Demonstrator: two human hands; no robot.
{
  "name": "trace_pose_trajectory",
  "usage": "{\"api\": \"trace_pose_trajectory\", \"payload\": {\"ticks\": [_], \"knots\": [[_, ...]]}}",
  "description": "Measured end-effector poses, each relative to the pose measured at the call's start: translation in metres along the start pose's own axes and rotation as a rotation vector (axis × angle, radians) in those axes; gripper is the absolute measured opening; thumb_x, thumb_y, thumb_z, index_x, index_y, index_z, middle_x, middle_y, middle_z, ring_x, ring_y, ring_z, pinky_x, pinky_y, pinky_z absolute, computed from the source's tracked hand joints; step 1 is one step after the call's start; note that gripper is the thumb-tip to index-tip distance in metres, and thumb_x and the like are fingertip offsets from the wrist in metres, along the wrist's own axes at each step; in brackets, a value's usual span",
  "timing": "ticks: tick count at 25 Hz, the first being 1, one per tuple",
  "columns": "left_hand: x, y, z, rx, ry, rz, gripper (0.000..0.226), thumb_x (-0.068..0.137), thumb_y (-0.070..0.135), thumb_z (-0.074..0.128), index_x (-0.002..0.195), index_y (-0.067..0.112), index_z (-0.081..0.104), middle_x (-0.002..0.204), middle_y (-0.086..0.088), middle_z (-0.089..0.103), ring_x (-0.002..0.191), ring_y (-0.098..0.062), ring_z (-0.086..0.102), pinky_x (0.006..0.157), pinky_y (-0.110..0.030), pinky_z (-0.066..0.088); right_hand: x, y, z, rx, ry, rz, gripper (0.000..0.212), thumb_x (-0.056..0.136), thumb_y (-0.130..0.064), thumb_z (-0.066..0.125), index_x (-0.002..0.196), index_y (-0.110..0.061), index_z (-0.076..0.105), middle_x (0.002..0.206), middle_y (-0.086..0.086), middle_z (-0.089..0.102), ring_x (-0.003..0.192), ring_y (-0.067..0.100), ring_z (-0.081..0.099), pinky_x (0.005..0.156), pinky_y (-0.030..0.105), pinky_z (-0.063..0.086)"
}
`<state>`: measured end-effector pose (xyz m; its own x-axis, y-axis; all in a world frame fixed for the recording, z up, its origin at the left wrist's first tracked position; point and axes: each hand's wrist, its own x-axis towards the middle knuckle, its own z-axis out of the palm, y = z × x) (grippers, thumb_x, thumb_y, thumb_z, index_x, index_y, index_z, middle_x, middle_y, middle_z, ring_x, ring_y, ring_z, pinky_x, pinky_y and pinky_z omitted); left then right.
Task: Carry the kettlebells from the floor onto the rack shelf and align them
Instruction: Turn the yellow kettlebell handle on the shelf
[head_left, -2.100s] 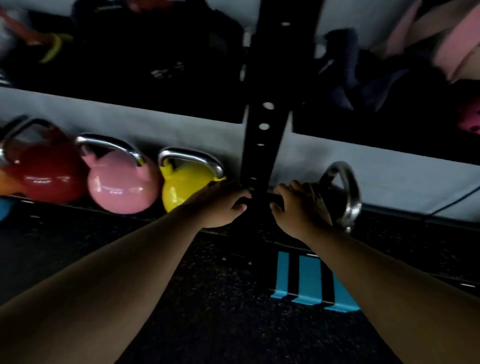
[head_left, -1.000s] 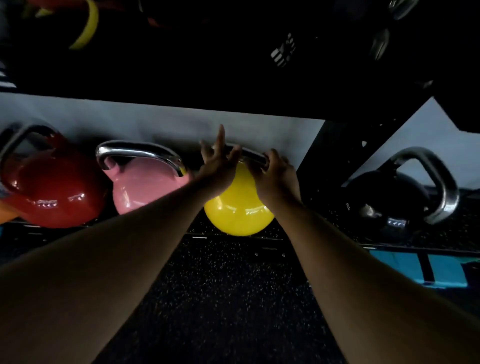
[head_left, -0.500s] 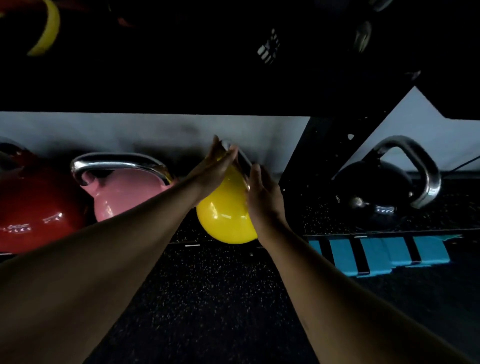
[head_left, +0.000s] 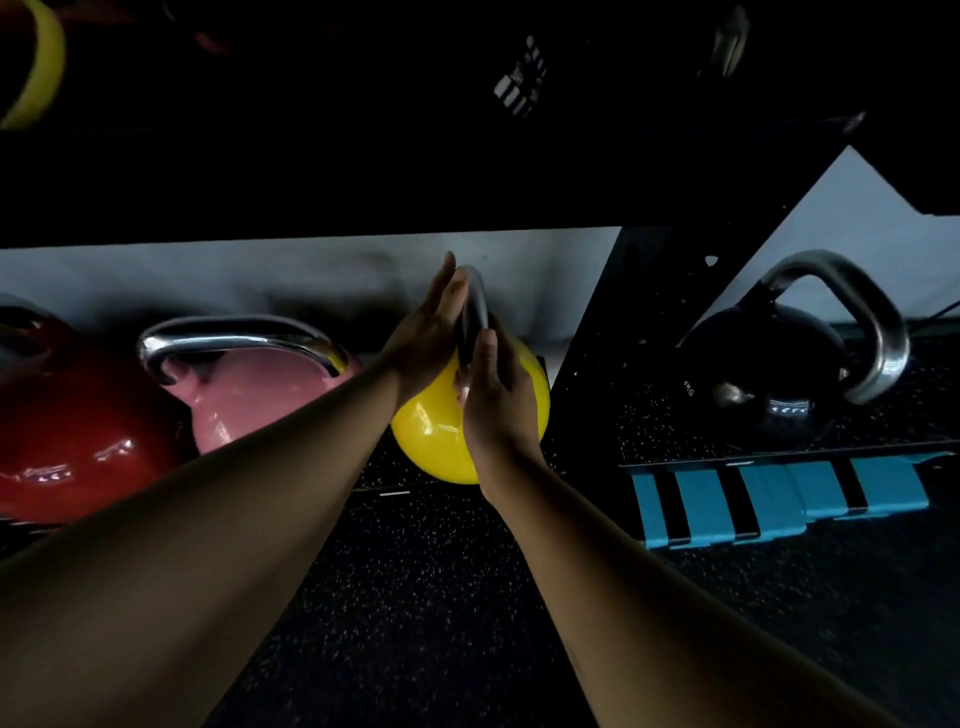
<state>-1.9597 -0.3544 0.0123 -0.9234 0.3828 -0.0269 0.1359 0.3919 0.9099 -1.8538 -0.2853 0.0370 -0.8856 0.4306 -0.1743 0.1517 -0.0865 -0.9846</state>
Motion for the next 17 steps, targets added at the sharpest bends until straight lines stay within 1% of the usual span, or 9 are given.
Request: {"api": "trace_pose_trajectory", "payload": {"ticks": [2, 3, 5, 6, 7, 9, 12, 15, 17], "knots": [[-0.0018, -0.0024, -0.0005, -0.037, 0.007, -0.009, 0.061, 0.097, 0.049, 0.025, 0.152, 0.025, 0.016, 0.161, 0.005, 0.016, 0.137, 0.002, 0.012, 0.107, -0.014, 0.009, -0.0017, 0.0015, -0.0027, 0.008, -0.005, -0.012, 0.041, 0.105, -0.036, 0.035, 0.143, -0.027, 0.048, 0.078, -0.01, 0.069, 0.066, 0.007, 0.058, 0.07, 0.03, 0.047], [-0.0024, -0.0025, -0.0002, -0.05, 0.002, -0.008, 0.063, 0.095, 0.05, 0.024, 0.152, 0.025, 0.016, 0.161, 0.005, 0.016, 0.139, 0.001, 0.012, 0.109, -0.017, 0.009, -0.0013, 0.0012, -0.0038, 0.011, -0.009, -0.022, 0.041, 0.105, -0.035, 0.035, 0.144, -0.027, 0.047, 0.085, -0.018, 0.073, 0.069, 0.003, 0.063, 0.07, 0.024, 0.049], [-0.0002, -0.0037, -0.001, -0.054, 0.012, -0.011, 0.065, 0.092, 0.051, 0.023, 0.152, 0.025, 0.019, 0.161, 0.002, 0.019, 0.145, -0.009, 0.016, 0.114, -0.025, 0.013, -0.0019, -0.0004, -0.004, -0.004, -0.019, -0.032, 0.041, 0.105, -0.034, 0.034, 0.144, -0.027, 0.045, 0.102, -0.037, 0.055, 0.087, -0.007, 0.065, 0.07, 0.02, 0.054], [-0.0011, -0.0035, -0.0013, -0.022, 0.015, 0.001, 0.065, 0.092, 0.052, 0.023, 0.152, 0.025, 0.02, 0.16, 0.001, 0.021, 0.146, -0.016, 0.02, 0.116, -0.029, 0.016, -0.0032, -0.0011, -0.004, -0.015, -0.025, -0.036, 0.041, 0.106, -0.034, 0.033, 0.144, -0.028, 0.044, 0.104, -0.038, 0.049, 0.094, -0.008, 0.06, 0.073, 0.023, 0.055], [-0.0025, -0.0031, -0.0015, 0.014, 0.006, 0.012, 0.065, 0.092, 0.052, 0.021, 0.151, 0.024, 0.02, 0.16, 0.0, 0.022, 0.145, -0.02, 0.022, 0.116, -0.033, 0.019, -0.0044, -0.0007, -0.0042, -0.023, -0.03, -0.037, 0.042, 0.106, -0.035, 0.032, 0.145, -0.029, 0.043, 0.105, -0.034, 0.054, 0.096, -0.003, 0.062, 0.074, 0.027, 0.055], [-0.0054, -0.0026, -0.0011, 0.038, -0.016, 0.019, 0.065, 0.092, 0.053, 0.02, 0.151, 0.026, 0.02, 0.161, 0.001, 0.021, 0.145, -0.022, 0.024, 0.113, -0.032, 0.021, -0.0059, 0.0006, -0.0031, -0.031, -0.033, -0.011, 0.042, 0.105, -0.04, 0.031, 0.145, -0.034, 0.043, 0.093, -0.018, 0.07, 0.082, 0.006, 0.065, 0.078, 0.033, 0.053], [-0.0077, 0.0019, 0.0, -0.077, 0.013, -0.038, 0.058, 0.096, 0.056, 0.023, 0.15, 0.035, 0.023, 0.158, -0.002, 0.028, 0.143, -0.022, 0.029, 0.107, -0.027, 0.024, -0.0066, 0.0013, -0.0001, -0.036, -0.016, 0.029, 0.043, 0.104, -0.044, 0.031, 0.145, -0.037, 0.042, 0.088, -0.026, 0.064, 0.084, -0.003, 0.061, 0.088, 0.037, 0.052], [-0.0093, 0.0032, 0.0023, -0.105, 0.035, -0.051, 0.054, 0.099, 0.053, 0.025, 0.149, 0.035, 0.024, 0.157, -0.004, 0.031, 0.142, -0.022, 0.031, 0.105, -0.025, 0.025, -0.0065, 0.0022, -0.0011, -0.07, -0.012, 0.006, 0.044, 0.104, -0.043, 0.031, 0.146, -0.035, 0.04, 0.085, -0.033, 0.062, 0.079, -0.015, 0.06, 0.08, 0.027, 0.05], [-0.0084, 0.004, 0.0023, -0.099, 0.039, -0.068, 0.053, 0.1, 0.052, 0.025, 0.149, 0.034, 0.025, 0.157, -0.003, 0.031, 0.141, -0.02, 0.032, 0.102, -0.02, 0.025, -0.0065, 0.0033, -0.0028, -0.125, -0.033, -0.027, 0.045, 0.104, -0.044, 0.029, 0.147, -0.034, 0.038, 0.083, -0.03, 0.062, 0.076, -0.013, 0.06, 0.078, 0.034, 0.052]]}}
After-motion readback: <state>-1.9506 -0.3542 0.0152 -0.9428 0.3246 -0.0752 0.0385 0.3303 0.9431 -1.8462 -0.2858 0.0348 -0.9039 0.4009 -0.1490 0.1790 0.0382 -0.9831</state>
